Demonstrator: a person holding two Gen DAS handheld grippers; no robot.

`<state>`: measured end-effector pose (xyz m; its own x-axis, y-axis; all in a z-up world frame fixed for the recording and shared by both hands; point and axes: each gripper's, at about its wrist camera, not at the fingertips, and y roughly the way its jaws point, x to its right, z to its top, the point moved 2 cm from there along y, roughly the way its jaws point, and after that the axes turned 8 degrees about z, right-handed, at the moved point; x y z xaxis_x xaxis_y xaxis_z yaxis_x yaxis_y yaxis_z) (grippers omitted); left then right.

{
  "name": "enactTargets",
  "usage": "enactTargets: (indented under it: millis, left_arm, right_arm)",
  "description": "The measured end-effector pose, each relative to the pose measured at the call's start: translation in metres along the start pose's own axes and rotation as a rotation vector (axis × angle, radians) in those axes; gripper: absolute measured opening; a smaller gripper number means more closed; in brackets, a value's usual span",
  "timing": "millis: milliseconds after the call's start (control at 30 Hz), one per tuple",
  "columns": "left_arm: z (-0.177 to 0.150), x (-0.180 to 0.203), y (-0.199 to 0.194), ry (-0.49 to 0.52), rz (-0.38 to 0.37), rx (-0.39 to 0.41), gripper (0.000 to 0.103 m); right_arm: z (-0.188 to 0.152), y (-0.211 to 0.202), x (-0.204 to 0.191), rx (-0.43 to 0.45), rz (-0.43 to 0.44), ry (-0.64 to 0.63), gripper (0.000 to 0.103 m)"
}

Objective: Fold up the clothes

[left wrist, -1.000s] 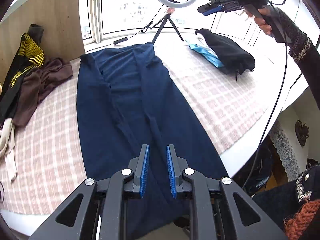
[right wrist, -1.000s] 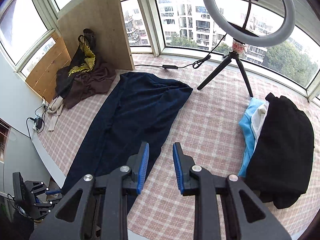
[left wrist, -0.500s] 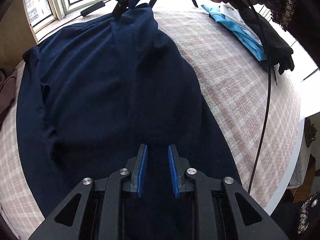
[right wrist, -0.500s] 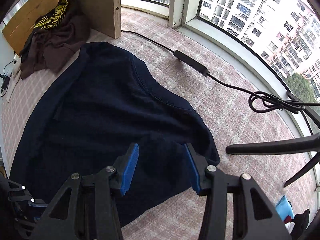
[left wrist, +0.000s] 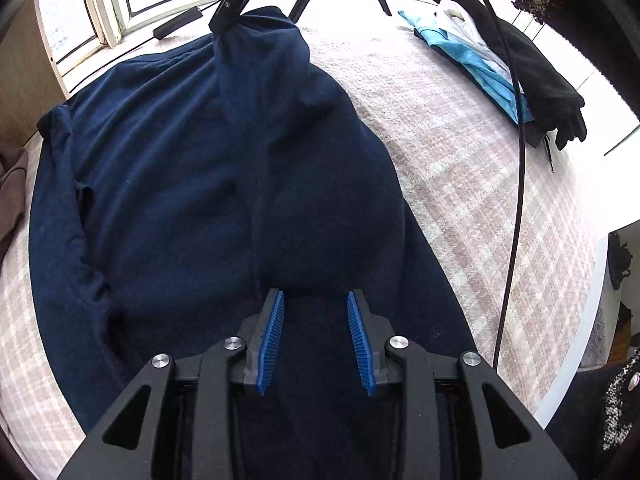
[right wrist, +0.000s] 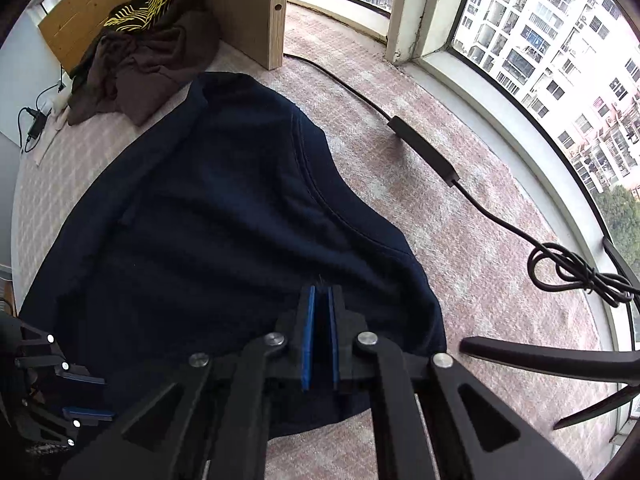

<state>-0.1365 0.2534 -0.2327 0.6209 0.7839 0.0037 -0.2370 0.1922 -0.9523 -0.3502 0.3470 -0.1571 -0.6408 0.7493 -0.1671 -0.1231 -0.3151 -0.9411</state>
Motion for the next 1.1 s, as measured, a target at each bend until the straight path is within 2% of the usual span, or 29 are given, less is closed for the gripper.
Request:
enactTargets:
  millis: [100,133,167,233,267,333,367,433,467,533,600,700,867,900,933,967,1000,1067,1100]
  left_arm:
    - [-0.004,0.004,-0.006,-0.004,0.046,0.016,0.031]
    - [-0.006,0.005,-0.008,-0.008,0.056,0.022,0.031]
    - [-0.008,0.004,-0.006,-0.015,0.058,0.016,0.031]
    - [-0.011,0.004,-0.004,-0.029,0.062,0.004,0.031]
    - [-0.011,0.004,-0.005,-0.028,0.061,0.0,0.031]
    - [-0.009,0.003,-0.014,-0.019,0.061,0.01,0.031]
    - [-0.006,0.003,-0.021,-0.011,0.063,0.025,0.031]
    - [0.006,0.0,-0.037,0.006,0.067,0.07,0.031]
    - [0.015,-0.002,-0.041,0.01,0.07,0.091,0.031]
    - [0.035,-0.008,-0.044,0.017,0.083,0.123,0.031]
    - [0.047,-0.011,-0.035,0.031,0.087,0.117,0.031]
    - [0.065,-0.008,-0.006,0.069,0.083,0.06,0.031]
    - [0.061,-0.001,0.01,0.107,0.093,0.019,0.032]
    - [0.061,-0.002,0.01,0.104,0.089,0.021,0.033]
    - [0.061,-0.002,0.01,0.1,0.085,0.023,0.033]
    - [0.061,-0.003,0.009,0.096,0.08,0.023,0.033]
    - [0.061,-0.003,0.009,0.097,0.078,0.024,0.034]
    - [0.059,-0.002,0.008,0.102,0.081,0.032,0.035]
    - [0.059,-0.002,0.008,0.107,0.085,0.038,0.035]
  right_arm:
    - [0.01,-0.019,-0.002,0.123,0.068,0.017,0.006]
    - [0.014,-0.016,-0.003,0.133,0.075,0.022,0.006]
    - [0.017,-0.005,-0.002,0.122,0.06,0.024,0.006]
    - [0.021,0.031,0.002,0.034,-0.005,0.012,0.007]
    - [0.021,0.035,0.003,0.02,-0.023,0.009,0.009]
    - [0.021,0.028,0.003,0.04,-0.043,0.012,0.017]
    - [0.02,0.013,0.004,0.077,-0.038,0.032,0.023]
    - [0.012,-0.034,0.009,0.207,-0.002,0.091,0.048]
    - [0.004,-0.058,0.012,0.272,0.009,0.124,0.05]
    - [-0.016,-0.083,0.023,0.314,-0.013,0.205,0.05]
    - [-0.031,-0.071,0.038,0.275,-0.041,0.269,0.05]
    - [-0.053,-0.046,0.061,0.207,-0.074,0.358,0.05]
    - [-0.06,-0.011,0.081,0.239,-0.004,0.44,0.05]
    - [-0.058,-0.007,0.081,0.239,0.03,0.441,0.05]
    - [-0.057,-0.003,0.081,0.239,0.063,0.441,0.039]
    - [-0.055,0.001,0.082,0.239,0.097,0.442,0.025]
    - [-0.052,0.001,0.079,0.236,0.083,0.424,0.005]
    - [-0.044,-0.003,0.069,0.226,0.008,0.37,0.005]
    - [-0.04,-0.007,0.065,0.226,-0.066,0.333,0.005]
